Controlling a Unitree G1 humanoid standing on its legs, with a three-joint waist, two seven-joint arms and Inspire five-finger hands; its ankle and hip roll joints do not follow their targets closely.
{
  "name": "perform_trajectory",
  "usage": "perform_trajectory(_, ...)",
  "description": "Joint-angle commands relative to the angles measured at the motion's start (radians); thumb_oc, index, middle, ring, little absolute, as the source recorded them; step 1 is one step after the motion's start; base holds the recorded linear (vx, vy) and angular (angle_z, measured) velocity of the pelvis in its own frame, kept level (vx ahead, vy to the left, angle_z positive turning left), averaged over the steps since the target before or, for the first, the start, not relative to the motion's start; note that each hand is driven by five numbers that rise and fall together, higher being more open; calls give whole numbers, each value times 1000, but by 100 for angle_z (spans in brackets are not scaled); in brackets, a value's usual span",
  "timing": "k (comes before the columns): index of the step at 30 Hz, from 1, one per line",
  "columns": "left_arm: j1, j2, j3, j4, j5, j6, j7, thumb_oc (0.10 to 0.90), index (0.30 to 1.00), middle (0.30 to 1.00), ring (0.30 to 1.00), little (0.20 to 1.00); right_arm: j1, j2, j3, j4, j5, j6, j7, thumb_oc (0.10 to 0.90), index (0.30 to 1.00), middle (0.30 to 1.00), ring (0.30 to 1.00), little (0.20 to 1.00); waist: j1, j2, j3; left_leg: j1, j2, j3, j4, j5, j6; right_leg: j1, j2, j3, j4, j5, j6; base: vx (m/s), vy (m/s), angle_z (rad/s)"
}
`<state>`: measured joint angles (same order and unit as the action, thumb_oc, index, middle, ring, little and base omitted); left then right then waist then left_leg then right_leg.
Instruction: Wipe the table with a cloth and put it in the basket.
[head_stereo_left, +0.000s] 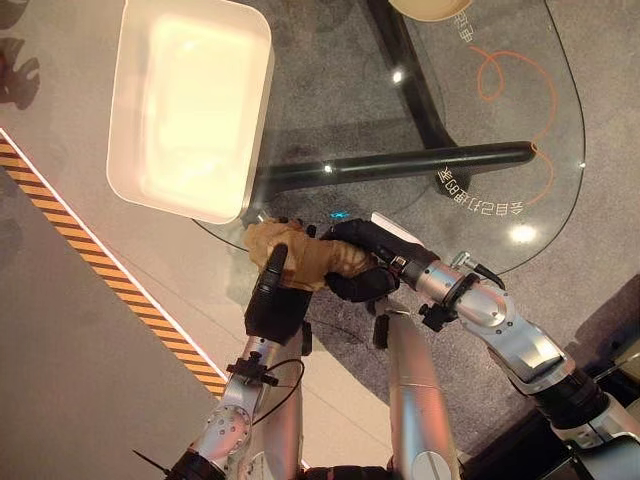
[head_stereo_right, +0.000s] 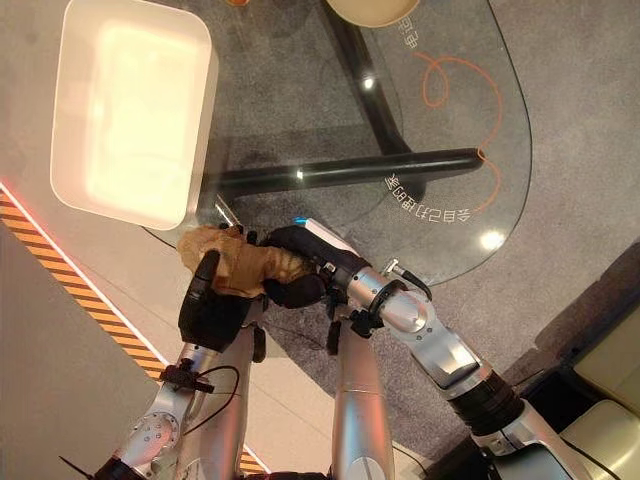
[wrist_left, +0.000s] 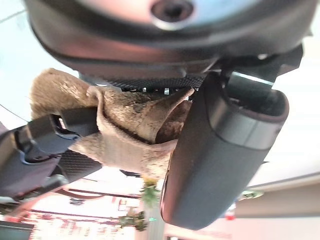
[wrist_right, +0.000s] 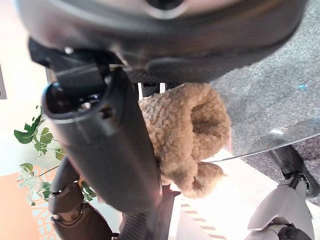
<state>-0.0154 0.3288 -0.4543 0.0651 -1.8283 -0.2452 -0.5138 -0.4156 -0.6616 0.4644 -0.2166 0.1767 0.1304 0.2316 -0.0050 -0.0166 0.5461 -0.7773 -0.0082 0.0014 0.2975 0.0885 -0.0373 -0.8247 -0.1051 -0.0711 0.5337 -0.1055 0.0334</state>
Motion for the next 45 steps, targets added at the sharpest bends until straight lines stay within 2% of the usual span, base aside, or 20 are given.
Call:
perform_trajectory(1, -40, -24, 92, -225, 0, -49, -84, 278, 453, 453, 453, 378, 85, 8, 112, -114, -2, -48, 77, 100, 300, 300, 300, 200, -8, -15, -26, -21, -67, 59, 152, -143, 69, 30, 71, -49, -196, 146, -9, 0, 0, 0)
perform_trajectory(2, -40, -25, 91, -224, 7, -56, -75, 116, 314, 314, 314, 216, 85, 10, 110, -113, -4, -49, 78, 100, 300, 300, 300, 200, -8, -15, -26, -21, -66, 59, 151, -144, 69, 30, 71, -50, -196, 146, -9, -5, -9, 4)
perform_trajectory(3, -41, -27, 89, -220, 28, -71, -59, 100, 300, 300, 300, 200, 82, 13, 108, -111, -3, -48, 79, 100, 300, 300, 300, 200, -7, -16, -26, -22, -68, 57, 152, -145, 70, 30, 71, -50, -196, 147, -8, -6, -6, 4)
perform_trajectory(7, -42, -31, 95, -216, 94, -89, -3, 100, 300, 300, 300, 200, 83, 13, 101, -110, -2, -44, 89, 100, 300, 300, 300, 200, -6, -17, -26, -18, -71, 54, 149, -143, 72, 34, 72, -48, -197, 147, -8, -1, -1, 1)
perform_trajectory(16, -40, -36, 111, -209, 114, -85, 8, 100, 300, 300, 300, 200, 82, 17, 90, -104, -2, -45, 99, 100, 300, 300, 300, 200, -3, -16, -26, -16, -77, 49, 147, -141, 73, 36, 72, -48, -200, 150, -7, -8, 0, 0)
perform_trajectory(17, -56, -36, 114, -210, 115, -85, 8, 100, 300, 300, 300, 200, 69, 16, 83, -104, -2, -44, 100, 100, 300, 300, 300, 200, -8, -20, -26, -47, -81, 56, 138, -107, 77, 8, 66, -51, -212, 181, -13, 0, 0, 0)
perform_trajectory(18, -40, -37, 110, -212, 117, -86, 9, 100, 300, 300, 300, 200, 83, 19, 89, -104, -3, -44, 100, 100, 300, 300, 300, 200, -3, -16, -26, -16, -77, 49, 147, -141, 73, 36, 72, -47, -200, 150, -6, -9, 10, 3)
perform_trajectory(24, -44, -39, 108, -215, 116, -92, 9, 100, 300, 300, 300, 200, 85, 22, 84, -108, -1, -45, 96, 100, 300, 300, 300, 200, -5, -19, -26, -13, -78, 50, 141, -140, 75, 37, 75, -46, -203, 153, -5, 7, 4, 1)
perform_trajectory(27, -46, -40, 108, -210, 113, -94, 5, 100, 300, 300, 300, 200, 86, 28, 76, -103, 26, -53, 51, 100, 300, 300, 300, 200, -6, -20, -26, -12, -77, 52, 140, -140, 75, 38, 74, -46, -205, 154, -4, 0, 0, 0)
perform_trajectory(28, -45, -42, 110, -210, 115, -93, 4, 100, 300, 300, 300, 200, 82, 33, 71, -97, 11, -61, 41, 638, 761, 761, 761, 738, -6, -20, -26, -11, -78, 51, 141, -142, 76, 39, 75, -45, -206, 154, -5, 0, 0, 0)
perform_trajectory(29, -45, -44, 110, -209, 115, -94, 2, 100, 300, 300, 300, 200, 82, 36, 69, -96, -1, -63, 36, 800, 900, 900, 900, 900, -6, -20, -26, -11, -77, 51, 140, -142, 75, 38, 76, -44, -205, 154, -5, 0, 0, 0)
perform_trajectory(30, -45, -46, 110, -209, 118, -94, 3, 100, 300, 300, 300, 200, 86, 40, 66, -99, -1, -68, 23, 800, 900, 900, 900, 900, -7, -20, -26, -10, -76, 52, 138, -141, 75, 38, 75, -45, -205, 155, -4, -71, 4, 2)
perform_trajectory(31, -61, -46, 114, -211, 120, -94, 5, 100, 300, 300, 300, 200, 74, 39, 57, -101, 4, -70, 17, 800, 900, 900, 900, 900, -12, -23, -26, -41, -80, 60, 128, -106, 79, 10, 70, -48, -217, 186, -10, -68, 1, 0)
perform_trajectory(34, -59, -49, 119, -206, 119, -94, 5, 100, 300, 300, 300, 200, 80, 50, 30, -94, 32, -98, -18, 800, 900, 900, 900, 900, -15, -24, -26, -38, -81, 61, 132, -109, 80, 12, 71, -46, -213, 183, -10, -22, 0, 0)
perform_trajectory(39, -58, -54, 130, -204, 122, -86, 4, 100, 300, 300, 300, 200, 90, 59, 2, -93, 10, -109, -32, 800, 900, 900, 900, 900, -17, -24, -26, -38, -80, 63, 131, -110, 79, 12, 72, -45, -213, 184, -8, 0, 0, 0)
perform_trajectory(45, -54, -53, 154, -194, 144, -101, -13, 100, 300, 300, 300, 200, 104, 57, -34, -82, 50, -120, -88, 800, 900, 900, 900, 900, -19, -26, -26, -33, -77, 66, 134, -115, 80, 15, 72, -44, -210, 181, -8, 0, 0, 0)
